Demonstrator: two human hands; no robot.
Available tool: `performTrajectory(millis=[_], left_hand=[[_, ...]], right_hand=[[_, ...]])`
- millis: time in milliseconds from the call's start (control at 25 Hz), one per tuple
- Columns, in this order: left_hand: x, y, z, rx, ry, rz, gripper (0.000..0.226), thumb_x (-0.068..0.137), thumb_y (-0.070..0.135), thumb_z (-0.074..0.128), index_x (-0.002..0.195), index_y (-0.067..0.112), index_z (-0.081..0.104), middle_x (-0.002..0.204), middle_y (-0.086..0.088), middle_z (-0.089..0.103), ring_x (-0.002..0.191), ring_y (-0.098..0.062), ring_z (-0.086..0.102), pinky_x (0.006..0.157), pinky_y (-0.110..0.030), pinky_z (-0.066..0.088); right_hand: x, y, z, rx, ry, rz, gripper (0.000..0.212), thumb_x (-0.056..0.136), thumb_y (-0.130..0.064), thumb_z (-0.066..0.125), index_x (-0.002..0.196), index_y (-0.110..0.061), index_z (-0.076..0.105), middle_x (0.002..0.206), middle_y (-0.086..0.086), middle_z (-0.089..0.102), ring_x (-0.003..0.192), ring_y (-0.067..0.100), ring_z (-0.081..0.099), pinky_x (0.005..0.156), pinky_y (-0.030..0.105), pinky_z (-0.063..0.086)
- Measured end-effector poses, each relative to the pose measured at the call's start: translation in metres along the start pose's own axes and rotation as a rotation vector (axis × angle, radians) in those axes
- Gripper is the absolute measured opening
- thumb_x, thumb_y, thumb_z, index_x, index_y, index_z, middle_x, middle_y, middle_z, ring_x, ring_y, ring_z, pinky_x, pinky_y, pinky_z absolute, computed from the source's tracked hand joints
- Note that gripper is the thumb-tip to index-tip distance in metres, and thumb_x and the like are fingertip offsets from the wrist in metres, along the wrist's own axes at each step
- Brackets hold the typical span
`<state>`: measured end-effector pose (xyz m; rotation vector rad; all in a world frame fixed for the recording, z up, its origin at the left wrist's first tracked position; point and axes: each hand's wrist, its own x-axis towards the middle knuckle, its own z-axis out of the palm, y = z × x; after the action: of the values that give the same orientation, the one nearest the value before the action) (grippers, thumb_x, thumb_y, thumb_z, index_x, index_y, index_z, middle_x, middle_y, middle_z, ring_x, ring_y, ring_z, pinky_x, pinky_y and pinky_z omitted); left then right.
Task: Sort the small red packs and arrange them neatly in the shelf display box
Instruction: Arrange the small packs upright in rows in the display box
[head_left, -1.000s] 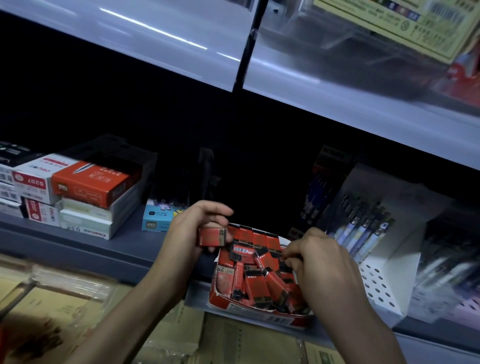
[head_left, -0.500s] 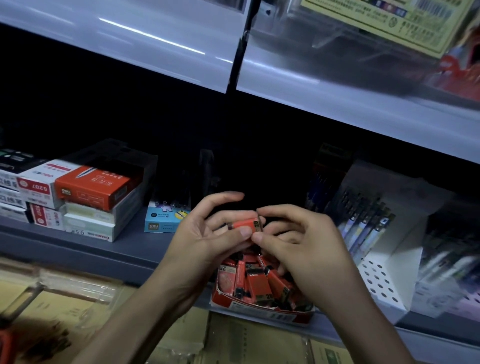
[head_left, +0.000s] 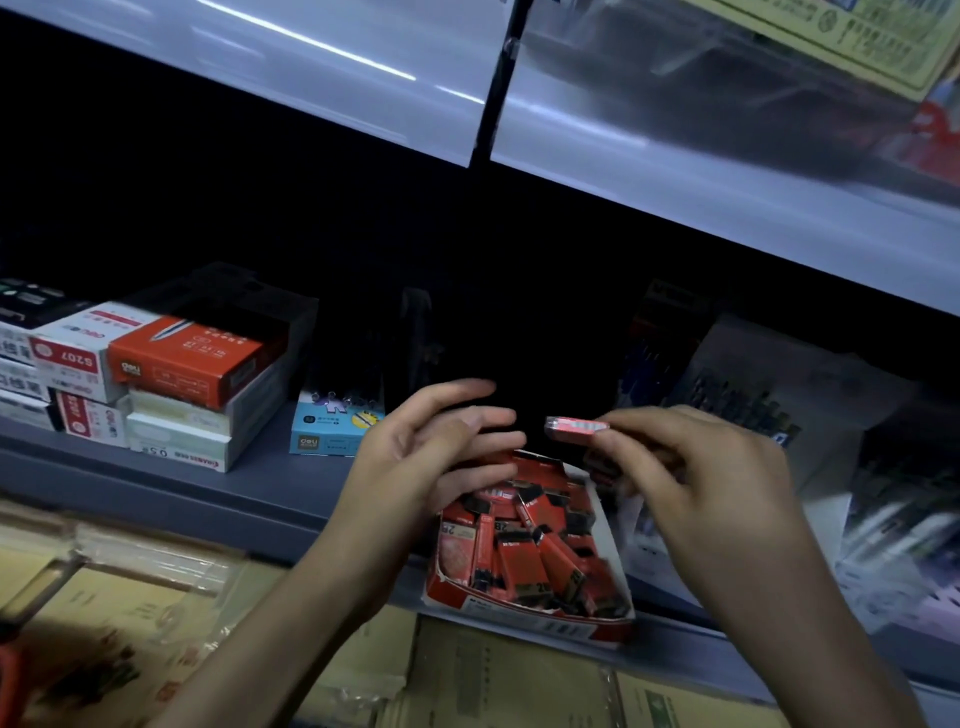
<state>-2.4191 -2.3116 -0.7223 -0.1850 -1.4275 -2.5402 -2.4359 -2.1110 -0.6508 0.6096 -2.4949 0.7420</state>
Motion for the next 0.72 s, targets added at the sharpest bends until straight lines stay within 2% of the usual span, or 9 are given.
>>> performTrajectory(millis=[80,160,240,440,560,720], left_hand=[[0.000,-0.002,-0.003,-0.005,0.026,0.016,0.025,0.103,0.008,0.054,0.124,0.010,0.068,0.115,-0.016,0.077,0.110,-0.029,0.074,0.084,-0.033,0.062],[0.001,-0.004,-0.006,-0.012,0.064,0.035,0.024,0.102,0.009,0.056,0.121,0.009,0.070,0.113,-0.017,0.076,0.107,-0.030,0.075,0.079,-0.030,0.062],[0.002,-0.006,-0.009,-0.001,0.108,0.052,0.022,0.101,0.010,0.056,0.117,0.010,0.072,0.110,-0.017,0.076,0.101,-0.028,0.075,0.073,-0.028,0.061],[0.004,-0.011,-0.017,0.022,0.180,0.085,0.021,0.101,0.008,0.054,0.111,0.007,0.073,0.097,-0.014,0.073,0.086,-0.022,0.069,0.062,-0.024,0.056],[0.005,-0.012,-0.019,0.030,0.204,0.081,0.021,0.101,0.008,0.053,0.109,0.007,0.073,0.092,-0.010,0.072,0.081,-0.018,0.067,0.061,-0.022,0.054],[0.006,-0.010,-0.021,0.045,0.210,0.071,0.021,0.102,0.009,0.053,0.108,0.006,0.073,0.088,-0.009,0.071,0.078,-0.017,0.066,0.060,-0.021,0.052]], right_hand=[[-0.001,0.007,-0.001,-0.104,0.006,0.000,0.028,0.089,-0.050,0.059,0.098,-0.033,0.079,0.081,-0.019,0.063,0.073,0.000,0.061,0.067,0.023,0.048],[-0.002,0.013,0.005,-0.203,-0.004,-0.006,0.015,0.092,-0.036,0.066,0.096,-0.028,0.079,0.079,-0.012,0.065,0.071,0.007,0.063,0.066,0.030,0.051],[-0.004,0.014,0.010,-0.250,-0.031,-0.010,0.011,0.093,-0.030,0.068,0.095,-0.025,0.079,0.080,-0.008,0.067,0.071,0.013,0.065,0.066,0.035,0.055],[-0.008,0.012,0.024,-0.446,-0.163,0.010,0.020,0.101,-0.031,0.058,0.092,-0.021,0.073,0.086,-0.004,0.061,0.074,0.018,0.062,0.070,0.037,0.055],[-0.007,0.010,0.028,-0.474,-0.199,0.033,0.022,0.103,-0.030,0.055,0.092,-0.020,0.071,0.090,-0.004,0.057,0.076,0.017,0.061,0.073,0.038,0.056],[-0.002,0.005,0.031,-0.469,-0.253,0.046,0.018,0.101,-0.033,0.061,0.101,-0.023,0.075,0.097,-0.007,0.058,0.085,0.016,0.063,0.076,0.033,0.054]])
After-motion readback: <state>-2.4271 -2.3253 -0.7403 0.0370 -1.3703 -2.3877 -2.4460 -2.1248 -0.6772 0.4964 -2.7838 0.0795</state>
